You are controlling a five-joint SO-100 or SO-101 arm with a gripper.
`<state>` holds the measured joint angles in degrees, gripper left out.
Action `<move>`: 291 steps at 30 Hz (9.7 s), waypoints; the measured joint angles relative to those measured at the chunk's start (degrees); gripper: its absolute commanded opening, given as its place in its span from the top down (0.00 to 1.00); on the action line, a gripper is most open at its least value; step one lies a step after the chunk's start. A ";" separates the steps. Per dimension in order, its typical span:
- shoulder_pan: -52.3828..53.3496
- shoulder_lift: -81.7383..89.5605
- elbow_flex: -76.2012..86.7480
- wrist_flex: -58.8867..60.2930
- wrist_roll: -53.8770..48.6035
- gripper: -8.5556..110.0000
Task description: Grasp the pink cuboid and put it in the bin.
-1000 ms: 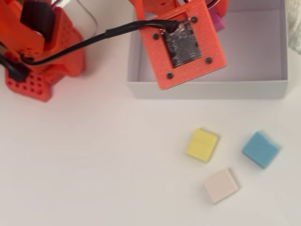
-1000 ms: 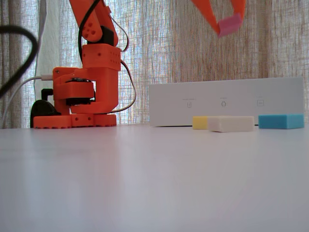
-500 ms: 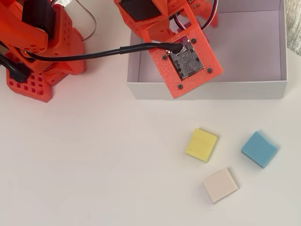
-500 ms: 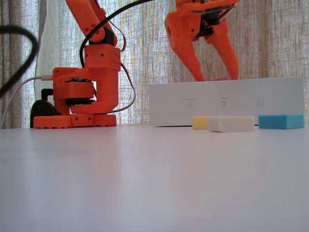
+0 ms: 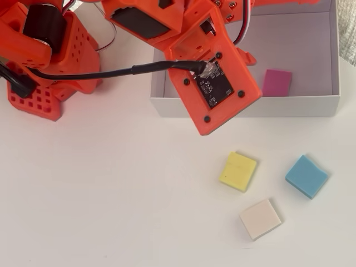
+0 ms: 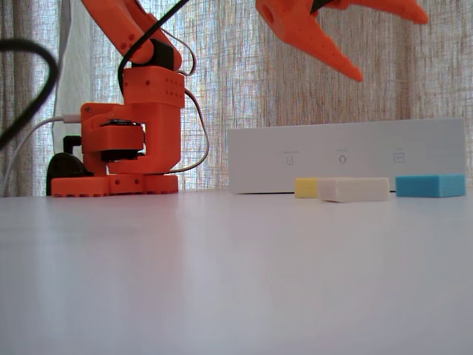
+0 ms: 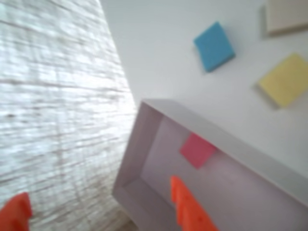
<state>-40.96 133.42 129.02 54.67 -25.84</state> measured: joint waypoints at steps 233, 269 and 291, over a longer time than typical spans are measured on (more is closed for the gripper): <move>42.54 55.81 41.04 17.14 16.00 1.00; 42.54 55.81 41.04 17.14 16.00 1.00; 42.54 55.81 41.04 17.14 16.00 1.00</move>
<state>1.58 189.23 170.07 71.81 -9.84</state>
